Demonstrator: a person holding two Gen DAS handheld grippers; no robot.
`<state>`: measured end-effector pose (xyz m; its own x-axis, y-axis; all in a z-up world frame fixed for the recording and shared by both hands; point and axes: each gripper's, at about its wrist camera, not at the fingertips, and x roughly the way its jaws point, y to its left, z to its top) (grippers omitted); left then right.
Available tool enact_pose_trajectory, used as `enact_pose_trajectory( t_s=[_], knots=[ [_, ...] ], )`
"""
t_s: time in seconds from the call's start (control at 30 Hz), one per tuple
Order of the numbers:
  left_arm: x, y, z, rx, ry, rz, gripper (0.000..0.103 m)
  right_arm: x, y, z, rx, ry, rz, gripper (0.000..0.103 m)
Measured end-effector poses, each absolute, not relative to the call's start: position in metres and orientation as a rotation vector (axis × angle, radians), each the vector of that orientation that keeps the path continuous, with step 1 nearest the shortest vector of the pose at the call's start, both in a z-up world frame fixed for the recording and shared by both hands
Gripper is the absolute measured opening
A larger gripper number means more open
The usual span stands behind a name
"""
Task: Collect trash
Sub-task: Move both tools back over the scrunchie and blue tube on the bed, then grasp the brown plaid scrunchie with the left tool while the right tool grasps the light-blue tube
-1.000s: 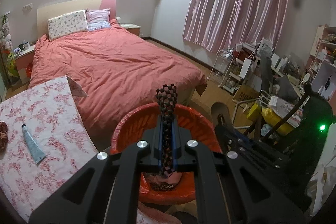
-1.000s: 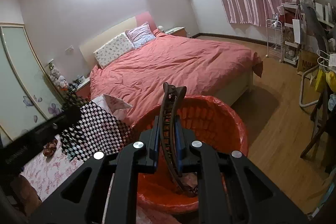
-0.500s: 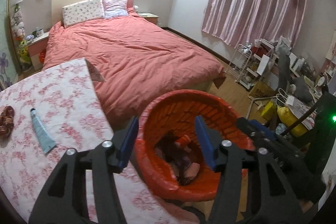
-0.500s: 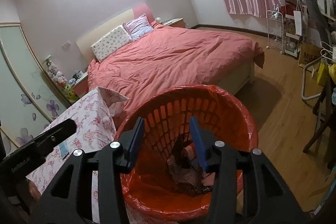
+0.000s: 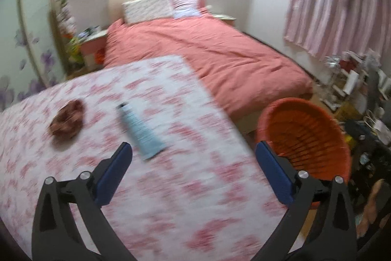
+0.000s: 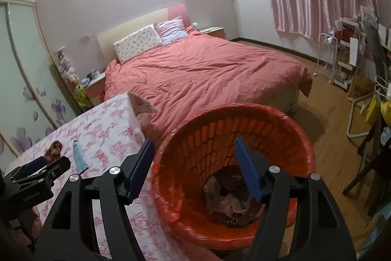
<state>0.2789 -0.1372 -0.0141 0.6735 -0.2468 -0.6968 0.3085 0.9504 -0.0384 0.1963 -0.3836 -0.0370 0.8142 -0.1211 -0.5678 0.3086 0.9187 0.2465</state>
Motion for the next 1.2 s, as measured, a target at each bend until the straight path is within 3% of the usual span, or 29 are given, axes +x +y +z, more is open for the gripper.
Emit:
enact_pose_trajectory(
  t_s=[0.23,0.37,0.7,0.83,1.0,1.2],
  knots=[
    [0.296,-0.045,-0.031,0.050,0.842,-0.118,0.099,0.215,-0.331,-0.046,0.283,0.645,-0.149,0.068],
    [0.296,0.002,-0.039,0.035,0.852,-0.044,0.099,0.231,-0.294,-0.053,0.218,0.683,-0.114,0.080],
    [0.293,0.087,-0.047,0.124,0.809,0.157,0.099,0.280,-0.213,-0.065,0.129,0.731,-0.012,0.080],
    [0.296,0.111,-0.051,0.099,0.832,0.176,0.099,0.313,-0.185,-0.074,0.107,0.774,0.032,0.070],
    [0.301,0.135,-0.057,0.044,0.856,0.174,0.099,0.352,-0.161,-0.084,0.100,0.822,0.048,0.066],
    [0.308,0.149,-0.065,-0.022,0.885,0.140,0.099,0.377,-0.146,-0.093,0.086,0.872,0.041,0.042]
  ],
)
